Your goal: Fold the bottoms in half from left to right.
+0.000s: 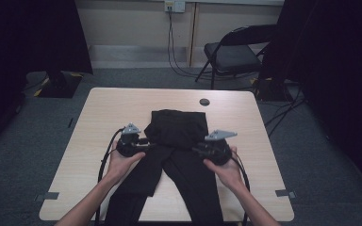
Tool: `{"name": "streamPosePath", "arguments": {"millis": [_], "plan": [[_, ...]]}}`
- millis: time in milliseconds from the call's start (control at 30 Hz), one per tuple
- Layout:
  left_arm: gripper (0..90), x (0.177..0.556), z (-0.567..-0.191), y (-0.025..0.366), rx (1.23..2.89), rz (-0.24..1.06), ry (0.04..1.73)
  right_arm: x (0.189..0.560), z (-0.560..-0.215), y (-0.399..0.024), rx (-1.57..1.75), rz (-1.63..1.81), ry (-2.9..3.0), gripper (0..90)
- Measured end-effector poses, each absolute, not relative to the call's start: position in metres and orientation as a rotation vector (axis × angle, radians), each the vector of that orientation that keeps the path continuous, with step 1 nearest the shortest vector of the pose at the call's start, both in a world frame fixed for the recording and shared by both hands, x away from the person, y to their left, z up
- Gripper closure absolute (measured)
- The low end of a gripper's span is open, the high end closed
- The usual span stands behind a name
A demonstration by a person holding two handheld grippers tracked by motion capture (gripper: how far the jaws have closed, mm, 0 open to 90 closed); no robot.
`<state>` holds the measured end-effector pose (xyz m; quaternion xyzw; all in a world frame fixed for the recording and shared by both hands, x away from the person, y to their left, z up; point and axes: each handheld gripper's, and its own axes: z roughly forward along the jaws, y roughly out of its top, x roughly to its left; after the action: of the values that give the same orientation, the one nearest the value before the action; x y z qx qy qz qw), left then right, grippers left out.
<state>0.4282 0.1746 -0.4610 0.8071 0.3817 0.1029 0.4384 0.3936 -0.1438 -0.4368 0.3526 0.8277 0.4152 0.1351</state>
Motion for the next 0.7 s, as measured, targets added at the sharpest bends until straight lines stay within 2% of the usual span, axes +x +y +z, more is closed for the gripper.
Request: {"name": "streamPosePath", "arguments": {"millis": [100, 133, 167, 267, 433, 467, 533, 633, 700], "plan": [[59.9, 0.400, -0.463, 0.174, 2.056, 0.181, 0.884, 0.364, -0.451, -0.133, 0.944, 1.233, 2.497, 85.3], [59.8, 0.400, -0.463, 0.174, 2.056, 0.181, 0.884, 0.364, -0.451, -0.133, 0.944, 1.233, 2.497, 85.3], [59.1, 0.388, -0.466, 0.175, 2.080, 0.178, 0.860, 0.348, -0.460, -0.121, 0.874, 1.209, 2.579, 86.7], [55.8, 0.385, -0.474, 0.176, 2.092, 0.151, 0.877, 0.336, -0.464, -0.110, 0.806, 1.235, 2.631, 83.9], [55.7, 0.392, -0.484, 0.169, 2.136, 0.160, 0.901, 0.335, -0.479, -0.100, 0.762, 1.135, 2.701, 78.1], [56.0, 0.396, -0.490, 0.166, 2.150, 0.171, 0.903, 0.337, -0.484, -0.098, 0.740, 1.074, 2.681, 73.3], [56.6, 0.396, -0.490, 0.165, 2.151, 0.172, 0.904, 0.342, -0.486, -0.099, 0.745, 1.058, 2.668, 69.7], [56.2, 0.396, -0.489, 0.164, 2.162, 0.184, 0.902, 0.344, -0.488, -0.100, 0.737, 1.051, 2.653, 69.2], [56.2, 0.396, -0.490, 0.164, 2.158, 0.185, 0.906, 0.344, -0.489, -0.100, 0.724, 1.049, 2.642, 79.9]]}}
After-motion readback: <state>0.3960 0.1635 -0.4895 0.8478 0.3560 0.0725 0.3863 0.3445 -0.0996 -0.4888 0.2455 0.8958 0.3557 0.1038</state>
